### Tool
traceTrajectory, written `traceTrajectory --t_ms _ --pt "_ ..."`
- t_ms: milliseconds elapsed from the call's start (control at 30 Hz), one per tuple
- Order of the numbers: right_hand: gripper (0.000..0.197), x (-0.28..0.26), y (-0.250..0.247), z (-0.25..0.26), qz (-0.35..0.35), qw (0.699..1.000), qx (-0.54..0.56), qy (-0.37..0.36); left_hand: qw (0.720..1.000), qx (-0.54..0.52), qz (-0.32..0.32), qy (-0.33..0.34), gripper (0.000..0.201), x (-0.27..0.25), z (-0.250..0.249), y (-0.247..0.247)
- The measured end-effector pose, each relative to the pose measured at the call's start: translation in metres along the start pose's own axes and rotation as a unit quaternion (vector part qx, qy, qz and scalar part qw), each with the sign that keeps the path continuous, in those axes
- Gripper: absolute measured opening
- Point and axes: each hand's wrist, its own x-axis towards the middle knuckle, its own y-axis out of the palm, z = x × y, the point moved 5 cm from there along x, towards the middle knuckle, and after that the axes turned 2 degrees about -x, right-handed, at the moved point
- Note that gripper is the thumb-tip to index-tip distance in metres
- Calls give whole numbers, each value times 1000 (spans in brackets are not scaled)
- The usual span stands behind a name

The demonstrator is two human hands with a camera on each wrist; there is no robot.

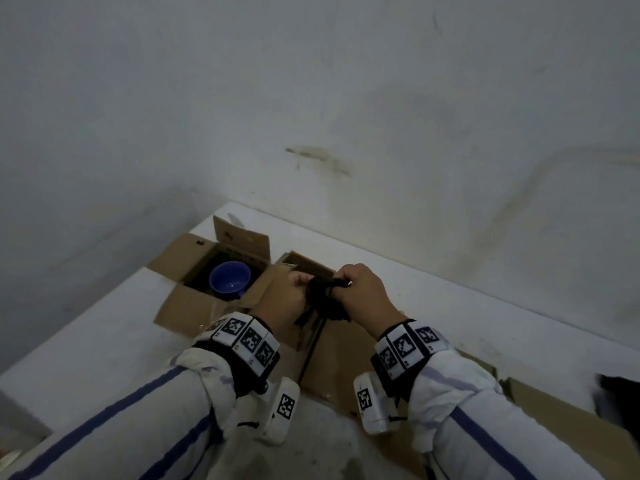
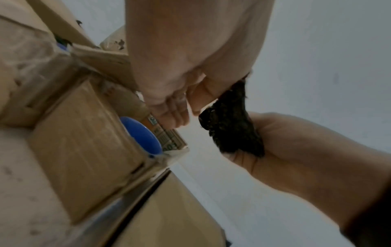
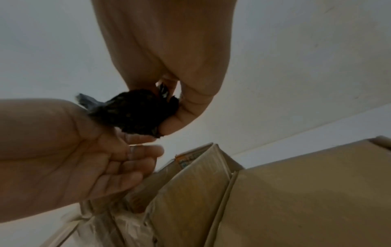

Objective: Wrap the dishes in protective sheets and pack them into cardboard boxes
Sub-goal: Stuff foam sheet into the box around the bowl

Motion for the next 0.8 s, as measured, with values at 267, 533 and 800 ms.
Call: traceTrajectory --t_ms 267,533,800 --pt "27 29 47 15 -11 997 -58 -41 949 294 -21 114 16 6 24 -17" --pt "21 27 84 21 256 894 -347 -118 870 485 69 53 20 -3 34 -26" --pt "23 21 85 23 310 842 -432 -91 853 500 100 113 26 -13 42 -22"
